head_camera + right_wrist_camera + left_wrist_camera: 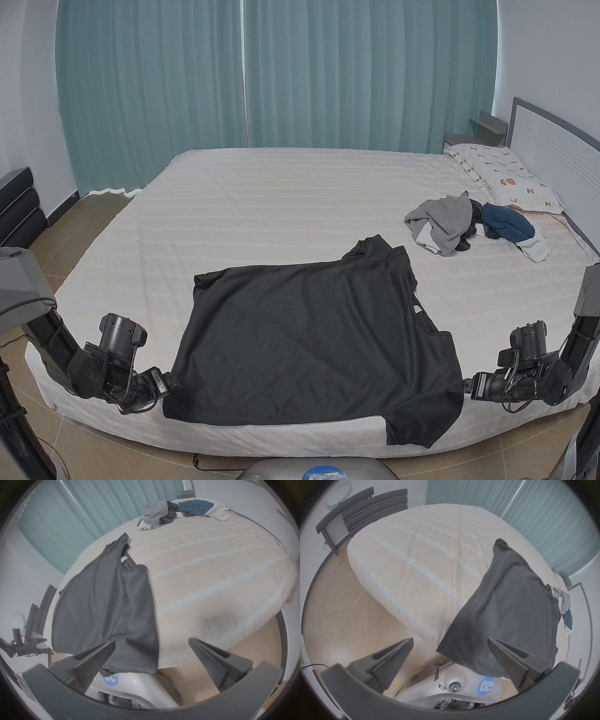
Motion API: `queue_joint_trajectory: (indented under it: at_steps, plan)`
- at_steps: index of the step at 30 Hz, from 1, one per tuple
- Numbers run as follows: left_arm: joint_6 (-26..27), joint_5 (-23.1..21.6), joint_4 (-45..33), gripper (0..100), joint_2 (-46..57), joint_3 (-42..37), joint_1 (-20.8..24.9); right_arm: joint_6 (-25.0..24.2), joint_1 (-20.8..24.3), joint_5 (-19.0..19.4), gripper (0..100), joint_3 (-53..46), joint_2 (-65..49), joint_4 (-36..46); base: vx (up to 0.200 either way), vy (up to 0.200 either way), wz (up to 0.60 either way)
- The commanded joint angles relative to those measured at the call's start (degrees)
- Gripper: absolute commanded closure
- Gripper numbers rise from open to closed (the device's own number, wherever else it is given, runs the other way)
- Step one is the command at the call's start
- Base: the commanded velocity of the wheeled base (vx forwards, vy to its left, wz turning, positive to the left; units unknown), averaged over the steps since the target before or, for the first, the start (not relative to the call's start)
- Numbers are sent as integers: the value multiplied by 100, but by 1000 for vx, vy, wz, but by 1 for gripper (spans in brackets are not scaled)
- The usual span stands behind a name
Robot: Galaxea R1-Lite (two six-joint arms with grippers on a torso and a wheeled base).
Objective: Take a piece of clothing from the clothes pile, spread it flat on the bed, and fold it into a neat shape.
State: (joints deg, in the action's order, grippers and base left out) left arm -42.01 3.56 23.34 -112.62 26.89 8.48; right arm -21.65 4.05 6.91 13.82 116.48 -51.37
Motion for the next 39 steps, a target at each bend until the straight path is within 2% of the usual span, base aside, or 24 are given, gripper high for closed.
queue_joint_trajectory:
  at_steps: [1,10,19,31,39]
  plan:
    - [-53,4,-5,0,144,106,-14,-76,17,91,0,41,-275,4,0,0,0]
    - [-167,-4,21,0,170,141,-49,-331,52,170,0,121,-433,-13,0,0,0]
    - [-158,-13,21,0,170,150,-93,-437,52,320,0,121,-548,-13,0,200,0]
    - [-176,66,21,0,135,220,-31,-445,79,337,0,147,-539,-13,0,0,0]
    - [-431,-4,21,0,179,299,-22,-516,175,337,0,147,-548,-13,200,0,0]
